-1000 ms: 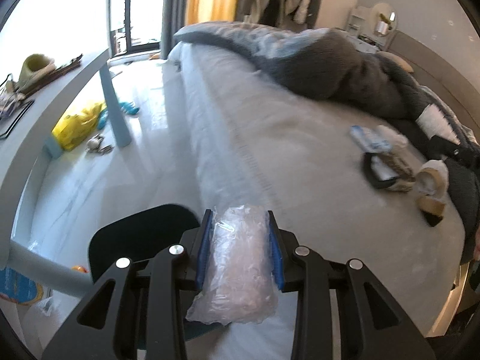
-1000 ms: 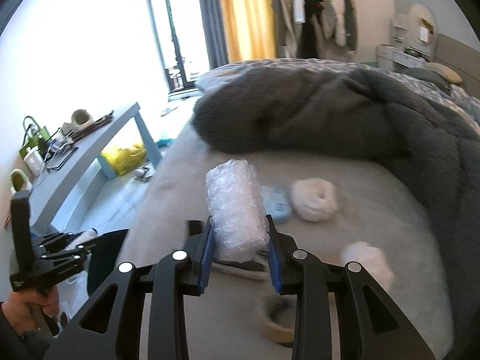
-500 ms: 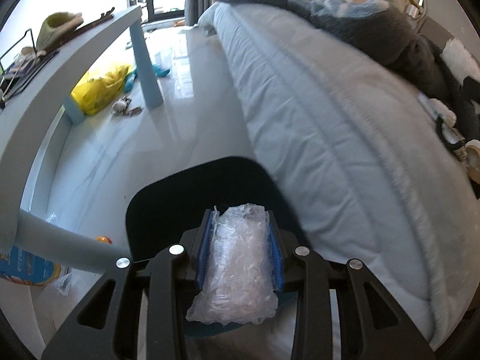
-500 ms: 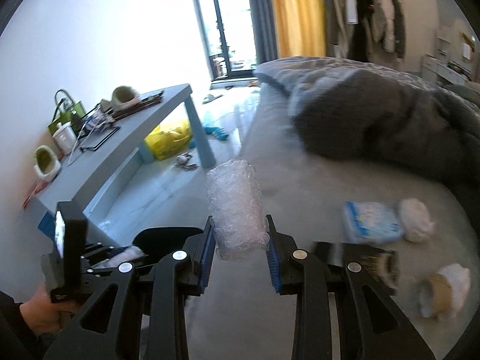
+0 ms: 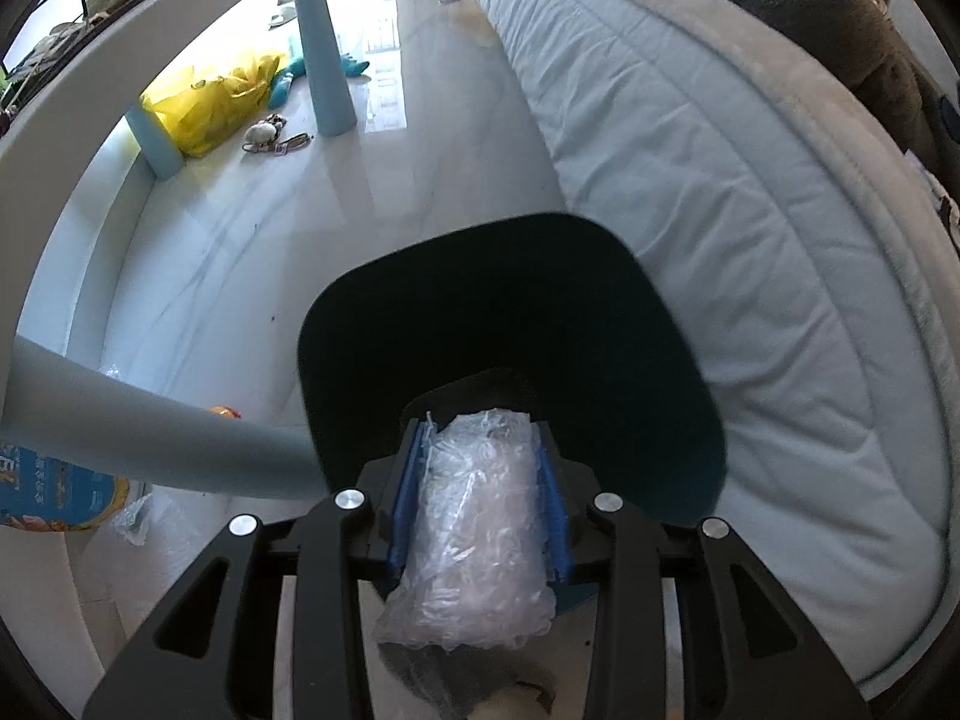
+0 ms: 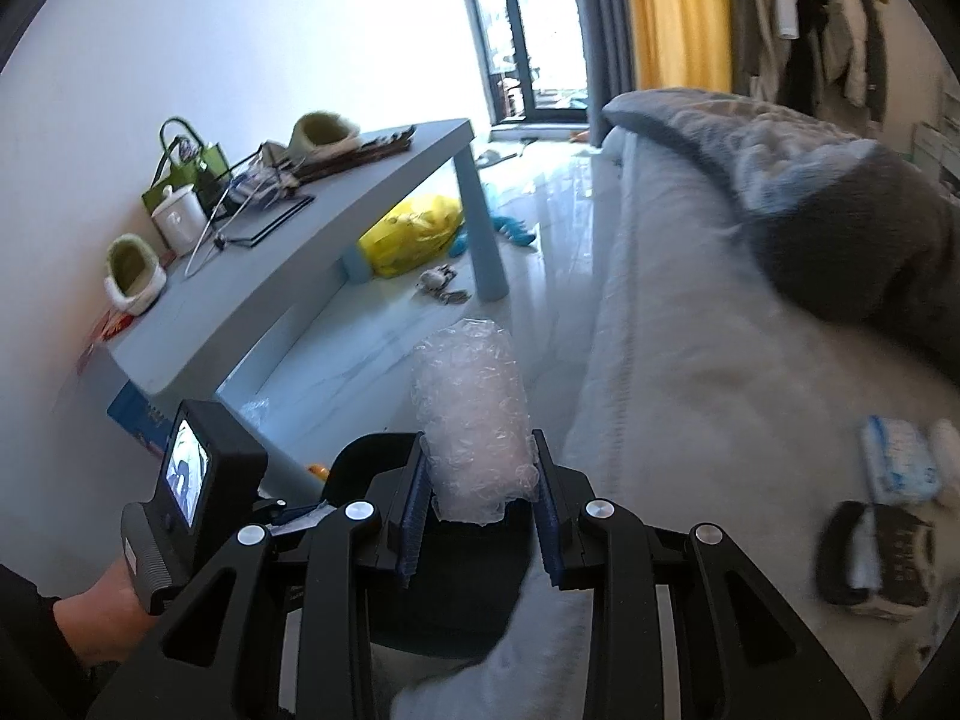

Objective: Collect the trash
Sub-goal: 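Carry the bubble wrap over the green bin and open the left gripper, then move the left gripper back toward the items on the bed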

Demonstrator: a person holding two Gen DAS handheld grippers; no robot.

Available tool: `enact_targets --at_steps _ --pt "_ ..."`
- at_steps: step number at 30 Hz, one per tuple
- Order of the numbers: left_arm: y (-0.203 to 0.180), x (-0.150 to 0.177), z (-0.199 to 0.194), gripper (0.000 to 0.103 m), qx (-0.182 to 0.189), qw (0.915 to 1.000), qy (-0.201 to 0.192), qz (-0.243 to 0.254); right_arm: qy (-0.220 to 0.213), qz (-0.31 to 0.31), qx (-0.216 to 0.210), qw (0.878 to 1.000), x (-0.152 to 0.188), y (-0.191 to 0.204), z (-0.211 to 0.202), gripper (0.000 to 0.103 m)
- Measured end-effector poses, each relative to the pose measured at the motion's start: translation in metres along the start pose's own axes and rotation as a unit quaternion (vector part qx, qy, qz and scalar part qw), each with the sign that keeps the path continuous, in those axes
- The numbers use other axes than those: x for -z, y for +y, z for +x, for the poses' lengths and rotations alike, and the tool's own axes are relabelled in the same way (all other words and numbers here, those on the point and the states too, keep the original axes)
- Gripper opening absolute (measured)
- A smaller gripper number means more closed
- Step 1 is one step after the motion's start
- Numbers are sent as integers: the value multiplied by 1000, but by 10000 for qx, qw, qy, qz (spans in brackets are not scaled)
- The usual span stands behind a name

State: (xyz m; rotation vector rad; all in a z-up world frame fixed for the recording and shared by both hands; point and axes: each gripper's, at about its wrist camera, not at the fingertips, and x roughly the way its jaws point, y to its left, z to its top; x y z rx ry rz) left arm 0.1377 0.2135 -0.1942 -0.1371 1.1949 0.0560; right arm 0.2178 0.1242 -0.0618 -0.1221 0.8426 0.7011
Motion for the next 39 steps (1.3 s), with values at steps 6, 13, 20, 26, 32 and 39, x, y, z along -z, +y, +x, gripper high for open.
enact_targets --at_steps 6,13,20,26,32,39 --pt "18 4 -13 58 83 9998 -88 -126 259 -47 -89 9996 1 18 29 32" --pt "40 4 -43 64 219 9978 -511 -352 539 -149 -102 9984 5 38 60 32" --pt "61 2 -75 52 168 9929 -1013 -603 918 -205 -88 9955 15 49 92 32" --pt "67 0 -104 48 188 9865 -1470 -699 1327 -299 -46 9907 28 58 125 32" --pt "72 -2 -120 45 235 9821 -1683 -816 1718 -413 12 9843 44 67 152 32" --pt "74 -4 -138 45 325 9770 -1909 -891 2092 -506 144 9764 61 71 169 33"
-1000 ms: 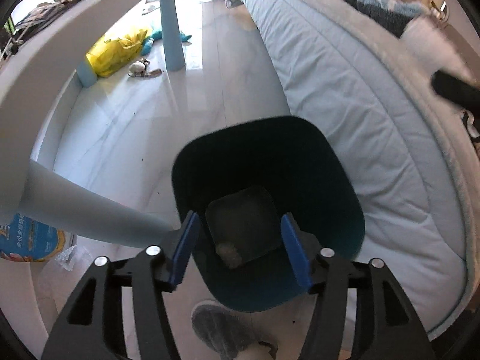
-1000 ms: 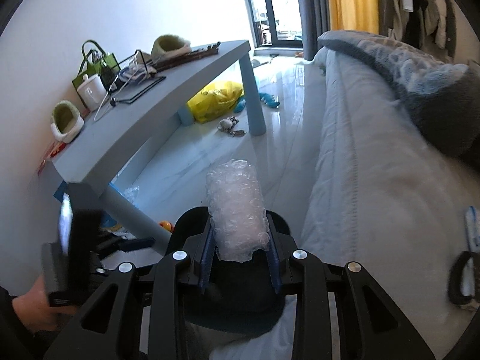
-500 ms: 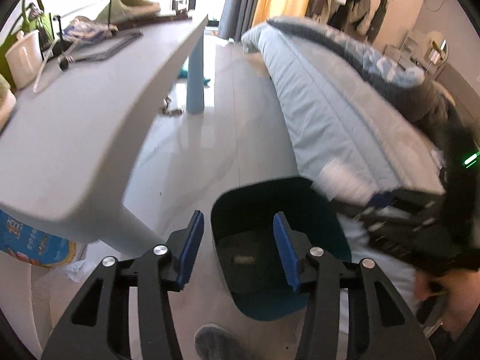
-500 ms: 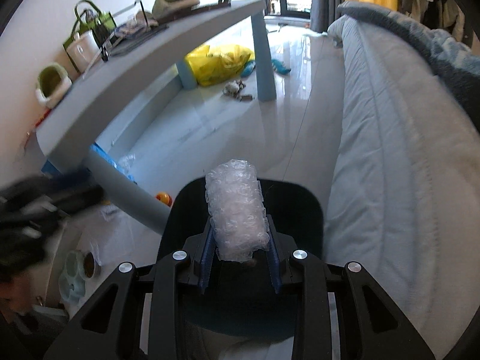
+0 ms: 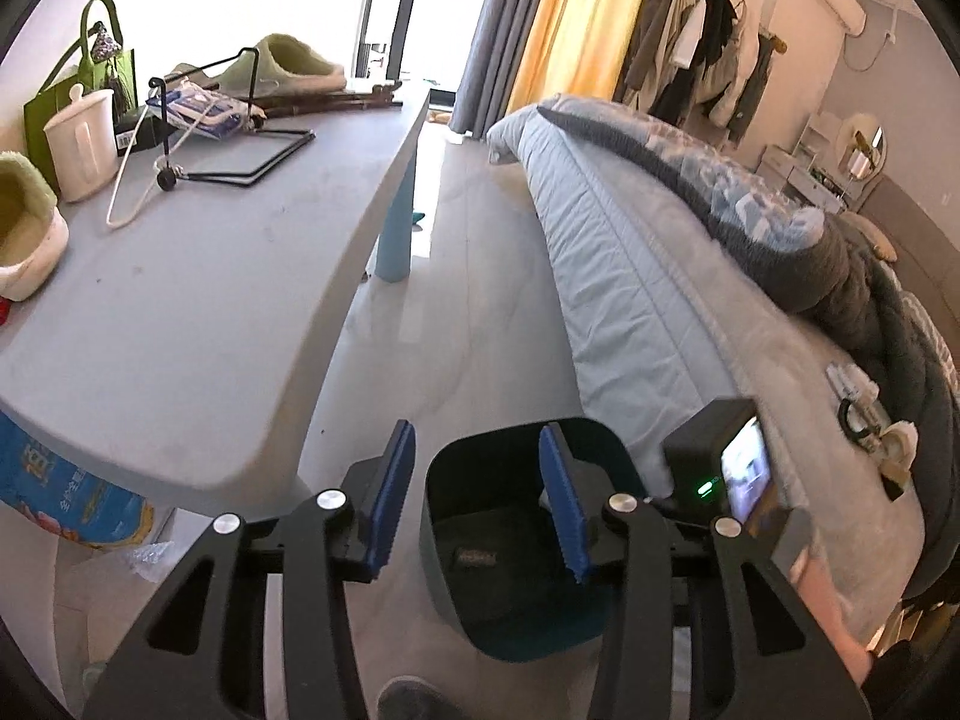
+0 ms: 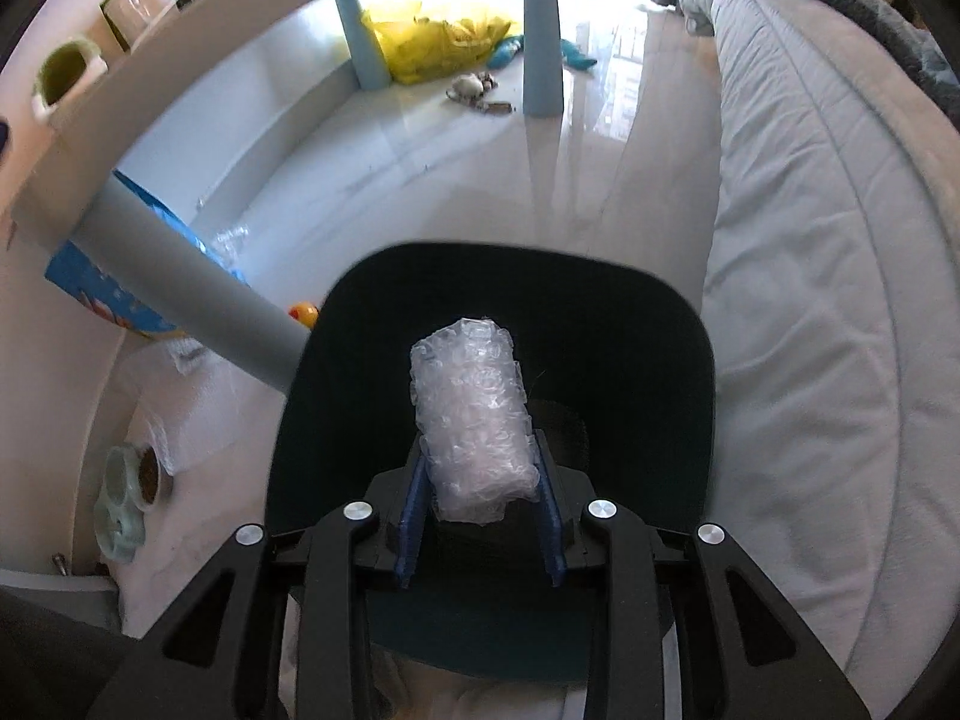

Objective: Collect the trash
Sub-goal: 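Move the left gripper back toward the items on the bed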

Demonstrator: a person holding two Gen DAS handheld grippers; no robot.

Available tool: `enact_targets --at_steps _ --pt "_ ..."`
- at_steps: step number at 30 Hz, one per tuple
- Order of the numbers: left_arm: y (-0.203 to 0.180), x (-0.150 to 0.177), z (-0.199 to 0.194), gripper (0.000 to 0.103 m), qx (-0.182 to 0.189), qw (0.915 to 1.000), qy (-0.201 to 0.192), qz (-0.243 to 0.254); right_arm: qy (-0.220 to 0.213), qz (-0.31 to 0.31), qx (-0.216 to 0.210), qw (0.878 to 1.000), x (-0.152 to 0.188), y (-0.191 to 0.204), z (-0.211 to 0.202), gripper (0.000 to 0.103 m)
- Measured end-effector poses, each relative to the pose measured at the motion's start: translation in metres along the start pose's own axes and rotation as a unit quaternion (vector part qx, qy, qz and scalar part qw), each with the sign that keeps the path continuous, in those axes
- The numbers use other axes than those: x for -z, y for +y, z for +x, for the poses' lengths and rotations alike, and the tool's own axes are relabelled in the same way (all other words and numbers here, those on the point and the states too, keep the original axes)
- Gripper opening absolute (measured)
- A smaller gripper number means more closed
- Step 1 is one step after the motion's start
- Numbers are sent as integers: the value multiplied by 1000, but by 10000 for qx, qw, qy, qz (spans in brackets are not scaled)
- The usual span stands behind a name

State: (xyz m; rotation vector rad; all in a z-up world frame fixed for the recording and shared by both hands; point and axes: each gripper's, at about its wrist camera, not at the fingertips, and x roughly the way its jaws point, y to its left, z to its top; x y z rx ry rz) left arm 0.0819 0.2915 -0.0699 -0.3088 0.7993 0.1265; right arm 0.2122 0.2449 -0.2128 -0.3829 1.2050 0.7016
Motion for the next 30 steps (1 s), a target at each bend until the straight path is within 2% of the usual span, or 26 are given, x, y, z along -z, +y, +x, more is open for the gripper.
enact_targets --at_steps 2,3,5,18,25,30 --pt "-2 -3 -4 45 25 10000 -65 -27 110 -14 35 9999 3 1 4 37" --pt "-4 -5 -6 45 27 9999 -108 -17 140 -9 44 9999 4 1 5 48" --pt "-7 -7 -10 45 49 9998 -176 5 146 -2 72 9999 6 0 4 54" --pt "-29 -23 -31 45 145 9983 -559 58 -145 -75 -105 9998 7 -4 -28 55" --pt "-51 -30 -35 46 285 9974 -663 68 -652 -215 -395 9969 10 -5 -71 55" --pt "-69 -34 -38 49 400 9964 -746 71 -1032 -293 -480 9931 16 -14 -105 60"
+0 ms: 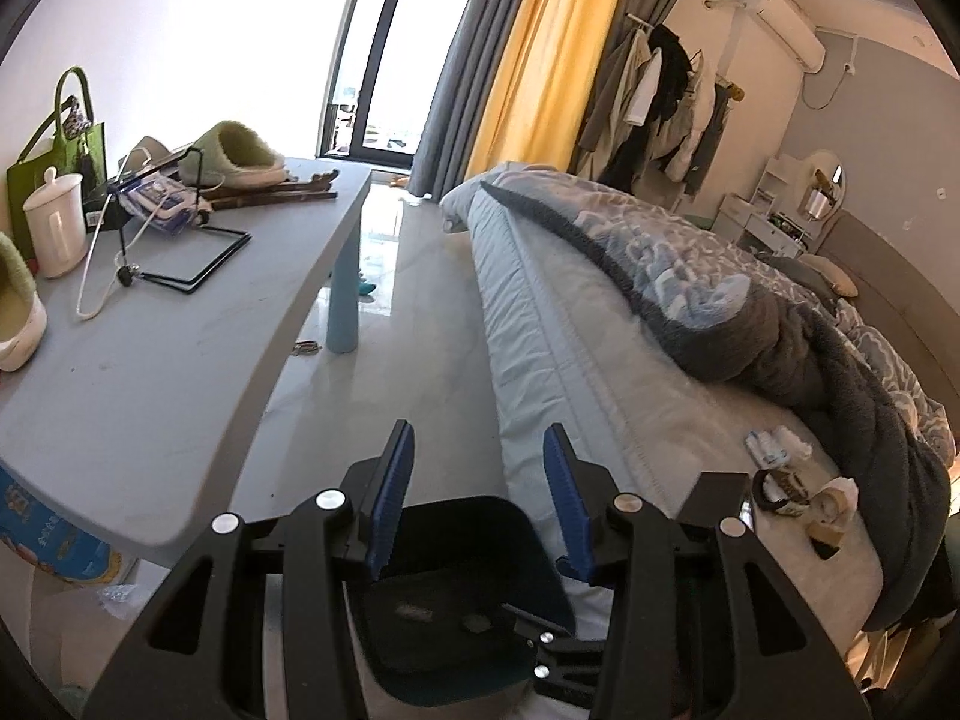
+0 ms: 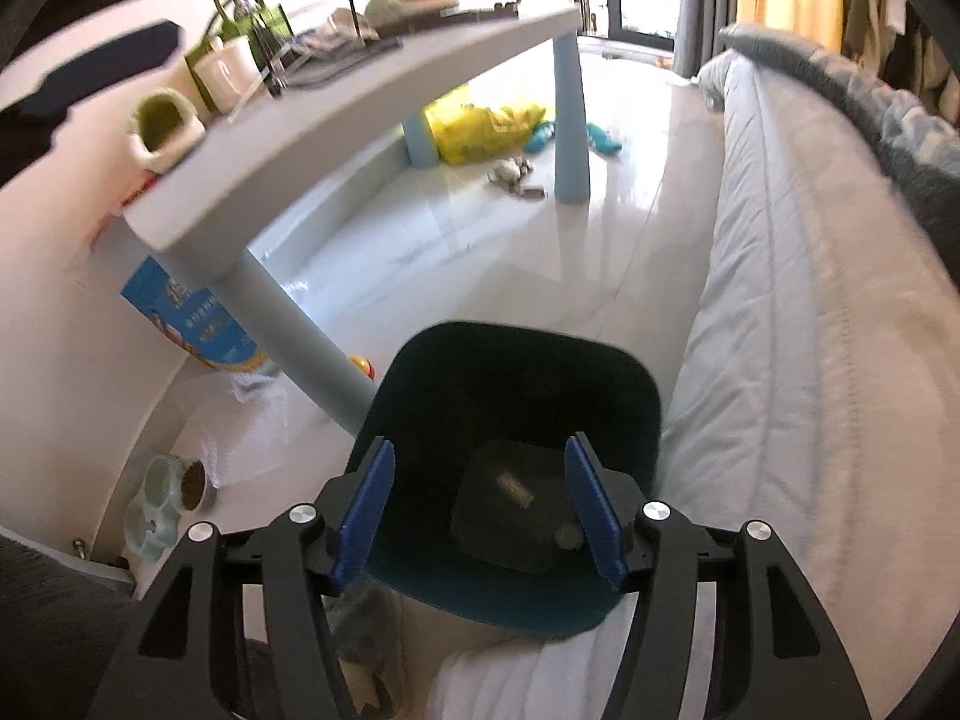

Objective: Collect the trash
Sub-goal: 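Move the left gripper back toward the items on the bed, then grasp the white tissue wad with the right gripper and lift it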

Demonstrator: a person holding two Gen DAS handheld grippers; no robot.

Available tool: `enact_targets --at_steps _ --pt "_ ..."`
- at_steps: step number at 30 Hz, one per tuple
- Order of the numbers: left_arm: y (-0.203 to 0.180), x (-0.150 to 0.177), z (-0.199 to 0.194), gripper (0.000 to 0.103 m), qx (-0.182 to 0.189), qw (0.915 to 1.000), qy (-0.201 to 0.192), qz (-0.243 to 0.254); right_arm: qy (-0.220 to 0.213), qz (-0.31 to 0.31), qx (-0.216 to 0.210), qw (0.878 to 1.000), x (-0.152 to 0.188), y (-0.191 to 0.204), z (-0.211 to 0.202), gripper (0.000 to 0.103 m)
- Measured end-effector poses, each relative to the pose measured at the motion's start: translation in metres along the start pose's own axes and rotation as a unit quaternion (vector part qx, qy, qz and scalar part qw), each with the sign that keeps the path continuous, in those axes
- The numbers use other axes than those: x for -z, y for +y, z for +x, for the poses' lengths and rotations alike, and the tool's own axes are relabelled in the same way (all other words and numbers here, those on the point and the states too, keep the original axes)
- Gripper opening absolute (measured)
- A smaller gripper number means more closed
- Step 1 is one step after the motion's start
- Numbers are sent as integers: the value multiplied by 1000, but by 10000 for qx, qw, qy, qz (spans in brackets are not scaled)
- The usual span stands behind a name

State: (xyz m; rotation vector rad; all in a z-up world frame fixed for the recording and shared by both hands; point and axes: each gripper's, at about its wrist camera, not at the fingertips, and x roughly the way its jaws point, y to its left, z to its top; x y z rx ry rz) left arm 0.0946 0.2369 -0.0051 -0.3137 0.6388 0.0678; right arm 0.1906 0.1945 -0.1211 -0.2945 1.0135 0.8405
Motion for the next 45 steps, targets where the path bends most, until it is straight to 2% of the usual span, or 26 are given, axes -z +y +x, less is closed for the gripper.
enact_targets --at_steps 12,25,33,45 --pt "-58 -1 15 57 284 9995 -2 125 -634 188 290 9974 21 -51 -74 64" --pt "-121 21 55 62 607 9968 353 384 -1176 497 901 9877 54 -113 -143 71" --pt "-155 29 71 65 775 9941 540 536 -1431 740 1433 9765 81 -156 -178 75" --pt "-211 51 120 66 938 9853 1186 792 -1819 1512 2078 9491 122 -242 -229 78"
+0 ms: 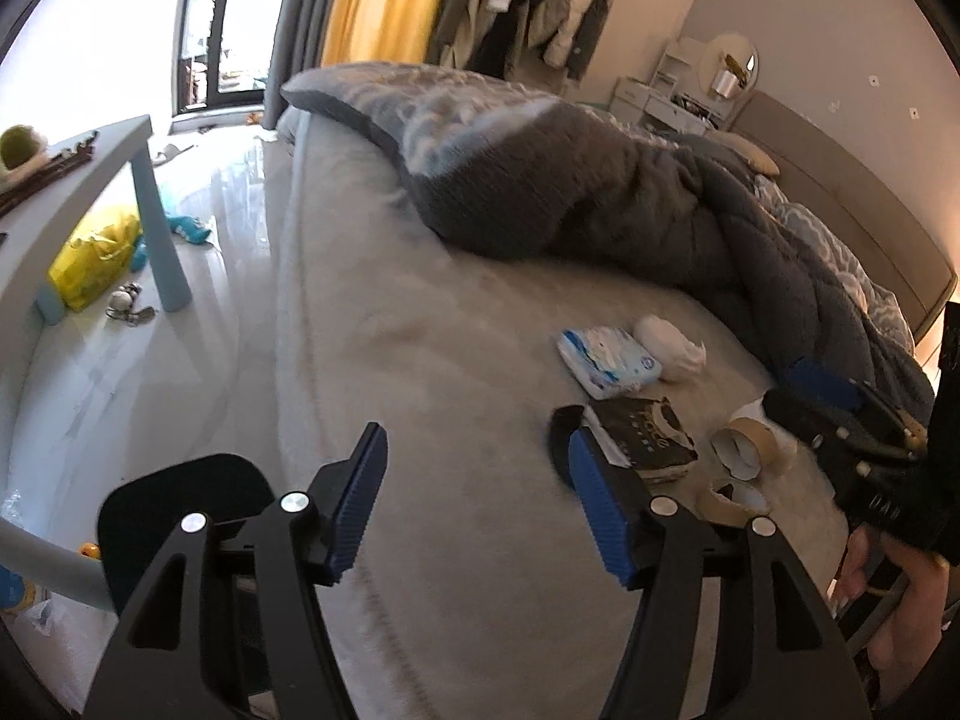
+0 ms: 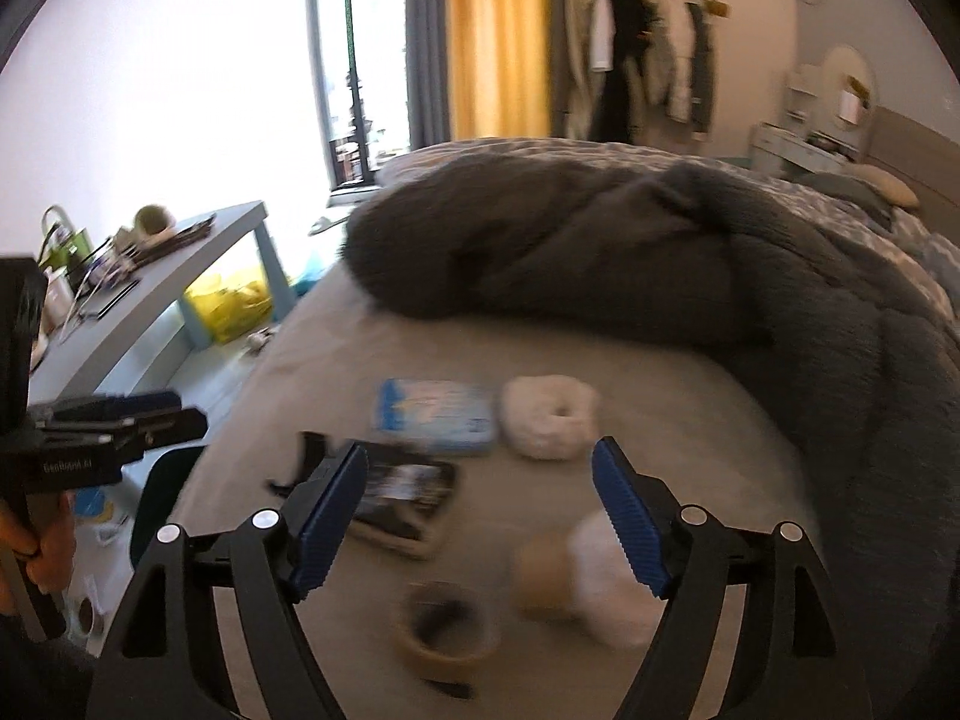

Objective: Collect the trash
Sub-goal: 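Grasp the white tissue wad with the right gripper and lift it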

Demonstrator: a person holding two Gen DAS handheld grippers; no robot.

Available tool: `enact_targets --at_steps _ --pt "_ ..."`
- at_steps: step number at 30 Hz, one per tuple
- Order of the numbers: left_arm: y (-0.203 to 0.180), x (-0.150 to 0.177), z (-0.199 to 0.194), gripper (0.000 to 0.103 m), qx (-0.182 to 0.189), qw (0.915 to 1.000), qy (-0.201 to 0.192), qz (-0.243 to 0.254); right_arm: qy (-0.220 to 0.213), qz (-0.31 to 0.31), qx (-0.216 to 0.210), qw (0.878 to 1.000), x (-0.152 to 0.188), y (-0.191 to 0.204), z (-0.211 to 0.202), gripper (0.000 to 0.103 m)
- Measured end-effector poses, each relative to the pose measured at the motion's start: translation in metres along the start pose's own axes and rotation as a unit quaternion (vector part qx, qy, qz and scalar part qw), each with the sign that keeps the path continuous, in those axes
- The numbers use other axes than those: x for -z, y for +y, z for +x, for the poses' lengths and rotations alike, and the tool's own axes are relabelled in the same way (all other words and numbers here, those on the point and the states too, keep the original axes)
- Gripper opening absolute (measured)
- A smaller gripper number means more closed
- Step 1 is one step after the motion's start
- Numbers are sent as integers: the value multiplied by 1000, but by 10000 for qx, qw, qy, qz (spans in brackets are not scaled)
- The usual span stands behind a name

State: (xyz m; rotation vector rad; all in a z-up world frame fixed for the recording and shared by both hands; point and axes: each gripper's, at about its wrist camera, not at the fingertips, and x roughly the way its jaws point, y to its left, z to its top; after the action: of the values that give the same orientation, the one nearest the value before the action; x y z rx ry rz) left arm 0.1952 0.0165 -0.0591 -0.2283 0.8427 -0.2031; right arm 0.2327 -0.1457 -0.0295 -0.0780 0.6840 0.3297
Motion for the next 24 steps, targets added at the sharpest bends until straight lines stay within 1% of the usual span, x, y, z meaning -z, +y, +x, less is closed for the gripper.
enact_targets --at_steps 6,10,13,18,20,24 --pt "-15 3 26 66 -67 9995 294 35 34 406 92 9991 9 -38 -1 79" --pt "-22 3 38 66 -83 9993 357 2 38 436 122 9990 12 -50 -2 79" --pt "-28 4 47 66 -190 9989 422 64 43 465 139 9988 14 -59 -2 79" --pt "-34 4 58 62 -326 9983 475 85 78 535 173 9984 18 -77 -3 79" --pt "-35 4 61 60 -369 9981 481 77 99 562 185 9982 20 -83 -3 79" --pt "-36 3 68 57 -374 9980 510 31 208 600 197 9978 25 -91 1 79"
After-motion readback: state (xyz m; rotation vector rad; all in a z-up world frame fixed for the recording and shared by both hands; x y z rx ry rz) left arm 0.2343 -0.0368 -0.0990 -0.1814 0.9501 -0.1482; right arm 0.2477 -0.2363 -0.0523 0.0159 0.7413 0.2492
